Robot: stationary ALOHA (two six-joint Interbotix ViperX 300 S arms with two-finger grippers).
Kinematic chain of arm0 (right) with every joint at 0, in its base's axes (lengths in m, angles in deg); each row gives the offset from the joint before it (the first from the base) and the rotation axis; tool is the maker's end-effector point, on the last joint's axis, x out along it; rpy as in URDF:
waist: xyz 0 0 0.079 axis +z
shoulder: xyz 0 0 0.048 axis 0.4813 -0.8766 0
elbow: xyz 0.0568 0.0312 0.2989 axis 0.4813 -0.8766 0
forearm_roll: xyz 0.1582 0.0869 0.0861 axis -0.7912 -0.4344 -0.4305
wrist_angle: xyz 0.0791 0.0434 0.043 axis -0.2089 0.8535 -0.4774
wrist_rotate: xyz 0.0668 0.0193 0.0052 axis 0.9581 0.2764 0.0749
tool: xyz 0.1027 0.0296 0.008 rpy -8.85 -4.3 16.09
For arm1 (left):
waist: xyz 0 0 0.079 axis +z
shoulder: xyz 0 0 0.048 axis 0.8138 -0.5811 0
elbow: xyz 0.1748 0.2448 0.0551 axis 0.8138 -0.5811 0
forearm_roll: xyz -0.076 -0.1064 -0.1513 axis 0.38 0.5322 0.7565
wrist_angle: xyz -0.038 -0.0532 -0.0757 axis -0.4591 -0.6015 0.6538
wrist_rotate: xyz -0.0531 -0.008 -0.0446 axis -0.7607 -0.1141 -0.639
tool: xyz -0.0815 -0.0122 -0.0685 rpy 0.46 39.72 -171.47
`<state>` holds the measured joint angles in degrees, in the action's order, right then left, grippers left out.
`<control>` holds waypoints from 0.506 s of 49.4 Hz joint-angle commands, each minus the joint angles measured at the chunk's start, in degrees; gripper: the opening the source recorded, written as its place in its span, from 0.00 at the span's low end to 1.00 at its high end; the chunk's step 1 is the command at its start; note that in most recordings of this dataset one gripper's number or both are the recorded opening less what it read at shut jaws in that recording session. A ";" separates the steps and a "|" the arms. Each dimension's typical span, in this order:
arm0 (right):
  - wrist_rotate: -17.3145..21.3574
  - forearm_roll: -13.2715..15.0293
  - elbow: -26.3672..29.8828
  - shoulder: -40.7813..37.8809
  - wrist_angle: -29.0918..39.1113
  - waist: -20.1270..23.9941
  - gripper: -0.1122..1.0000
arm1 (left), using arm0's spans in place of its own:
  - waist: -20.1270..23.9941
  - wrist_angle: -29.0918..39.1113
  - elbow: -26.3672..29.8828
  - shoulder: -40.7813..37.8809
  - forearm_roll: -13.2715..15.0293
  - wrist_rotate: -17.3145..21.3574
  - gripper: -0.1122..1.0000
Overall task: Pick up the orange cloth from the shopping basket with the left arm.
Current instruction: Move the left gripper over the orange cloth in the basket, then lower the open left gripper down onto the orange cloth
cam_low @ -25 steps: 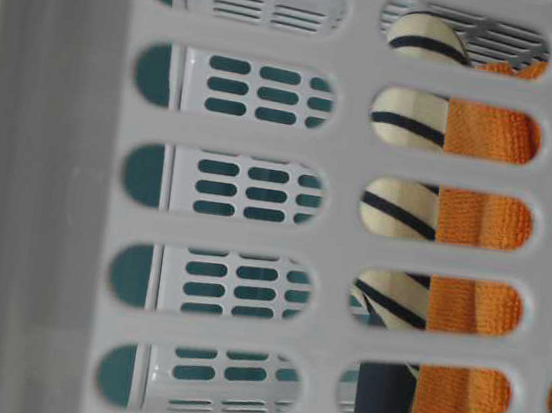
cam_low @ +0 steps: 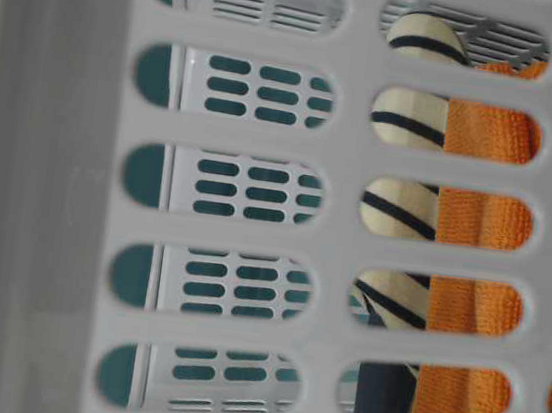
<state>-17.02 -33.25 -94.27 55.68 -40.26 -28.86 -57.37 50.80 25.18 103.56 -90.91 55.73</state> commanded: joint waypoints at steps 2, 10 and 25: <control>0.62 -0.26 0.53 -0.09 -0.09 -0.09 0.09 | -1.76 6.59 9.49 -8.00 -0.26 -0.09 0.10; 2.02 -0.26 0.62 0.97 1.67 0.18 0.10 | -4.48 17.67 19.34 -17.93 -0.26 -0.26 0.10; 2.55 -0.26 0.70 2.99 4.31 0.35 0.09 | -5.80 33.93 31.64 -29.53 -0.26 -3.52 0.10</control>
<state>-14.47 -33.25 -94.27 58.58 -35.78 -28.59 -62.91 82.08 52.86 75.87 -90.91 53.53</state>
